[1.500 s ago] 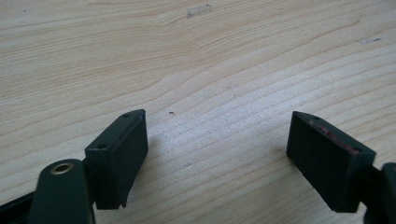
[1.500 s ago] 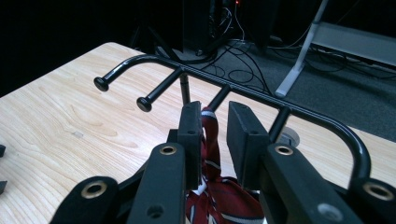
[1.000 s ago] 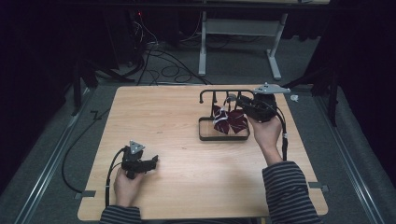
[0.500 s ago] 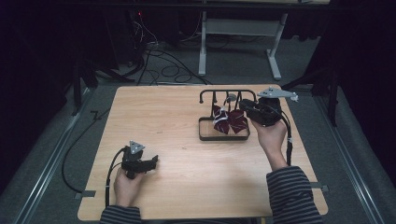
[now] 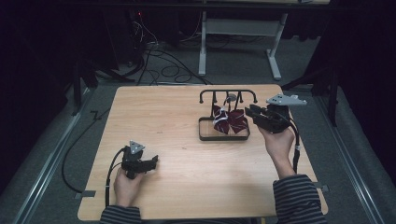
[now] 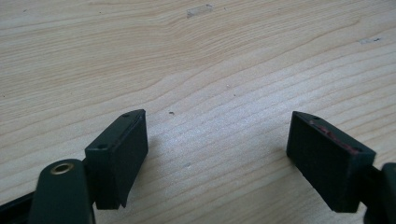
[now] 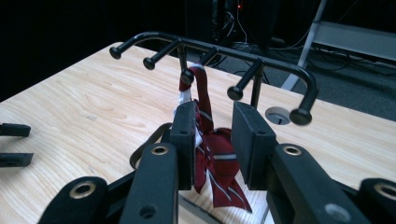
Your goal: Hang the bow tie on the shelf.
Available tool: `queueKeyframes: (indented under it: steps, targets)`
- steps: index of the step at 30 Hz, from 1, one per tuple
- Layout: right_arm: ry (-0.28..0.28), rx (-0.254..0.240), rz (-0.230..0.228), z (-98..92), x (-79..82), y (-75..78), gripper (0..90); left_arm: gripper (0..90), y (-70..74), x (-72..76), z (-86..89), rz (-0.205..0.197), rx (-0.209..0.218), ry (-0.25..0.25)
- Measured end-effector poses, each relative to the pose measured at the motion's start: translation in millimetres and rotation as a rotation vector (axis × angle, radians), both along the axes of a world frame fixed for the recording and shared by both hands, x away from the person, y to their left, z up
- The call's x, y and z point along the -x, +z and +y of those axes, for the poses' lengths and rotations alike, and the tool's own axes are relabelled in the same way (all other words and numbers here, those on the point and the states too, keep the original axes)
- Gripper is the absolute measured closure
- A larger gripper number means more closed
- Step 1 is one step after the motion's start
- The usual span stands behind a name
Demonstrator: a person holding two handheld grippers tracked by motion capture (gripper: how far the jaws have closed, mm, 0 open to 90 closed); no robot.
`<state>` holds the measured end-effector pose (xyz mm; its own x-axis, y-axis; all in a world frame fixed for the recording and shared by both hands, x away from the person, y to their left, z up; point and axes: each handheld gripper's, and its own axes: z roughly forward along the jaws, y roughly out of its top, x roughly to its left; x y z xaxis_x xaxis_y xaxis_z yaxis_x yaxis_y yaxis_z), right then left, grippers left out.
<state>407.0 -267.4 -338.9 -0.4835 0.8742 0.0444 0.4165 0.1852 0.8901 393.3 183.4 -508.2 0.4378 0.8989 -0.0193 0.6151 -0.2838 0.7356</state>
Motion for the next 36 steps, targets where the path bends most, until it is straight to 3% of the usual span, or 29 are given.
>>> queueKeyframes:
  steps: [36]
  targets:
    - [-0.030,-0.103,0.062,-27.7,31.0,-40.2,64.8,21.1,0.0,0.0,0.0,0.000,-0.001,0.000]
